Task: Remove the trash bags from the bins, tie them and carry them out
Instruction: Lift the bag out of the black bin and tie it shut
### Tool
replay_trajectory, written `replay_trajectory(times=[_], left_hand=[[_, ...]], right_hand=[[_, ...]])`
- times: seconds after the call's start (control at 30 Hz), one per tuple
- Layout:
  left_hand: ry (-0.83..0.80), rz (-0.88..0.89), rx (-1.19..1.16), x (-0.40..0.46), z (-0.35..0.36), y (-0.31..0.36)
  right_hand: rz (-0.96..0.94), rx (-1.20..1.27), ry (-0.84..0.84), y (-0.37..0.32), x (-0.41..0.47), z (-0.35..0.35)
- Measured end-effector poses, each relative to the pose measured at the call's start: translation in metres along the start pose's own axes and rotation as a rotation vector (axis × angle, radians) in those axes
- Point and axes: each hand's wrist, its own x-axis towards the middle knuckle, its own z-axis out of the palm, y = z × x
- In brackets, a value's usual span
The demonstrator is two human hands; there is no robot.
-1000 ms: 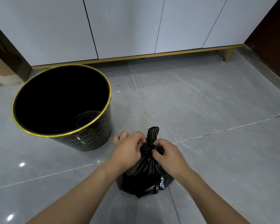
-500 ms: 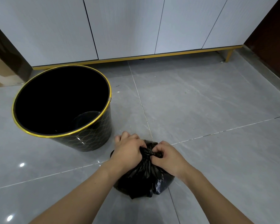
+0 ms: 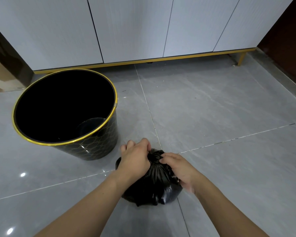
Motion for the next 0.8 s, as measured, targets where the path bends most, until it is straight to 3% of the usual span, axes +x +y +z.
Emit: replay_trajectory(times=[0.07,0.2,0.4,0.57,0.7,0.8], left_hand=[[0.049,0.026,-0.019,0.001,-0.001,0.002],[0.143,0.117,0.018,-0.001,-0.002,0.011],[0.141,0.092,-0.002,-0.003,0.001,0.007],[0.106,0.06,-0.019,-0.001,0.001,0.003],[0.072,0.044,-0.022,0.001,0.001,0.0],[0.091,0.062,-0.016,0.001,0.002,0.001]], right_hand=[[0.065,0.272,-0.083,-0.003,-0.004,-0.001],[0.087,0.458,-0.14,-0.004,-0.008,-0.001],[-0.099,0.222,0.103,-0.006,-0.005,-0.003],[-0.181,0.149,0.175,-0.002,0.001,0.0],[-0.202,0.008,0.173,-0.006,0.003,0.0],[-0.043,-0.001,0.144,-0.011,0.002,0.0]])
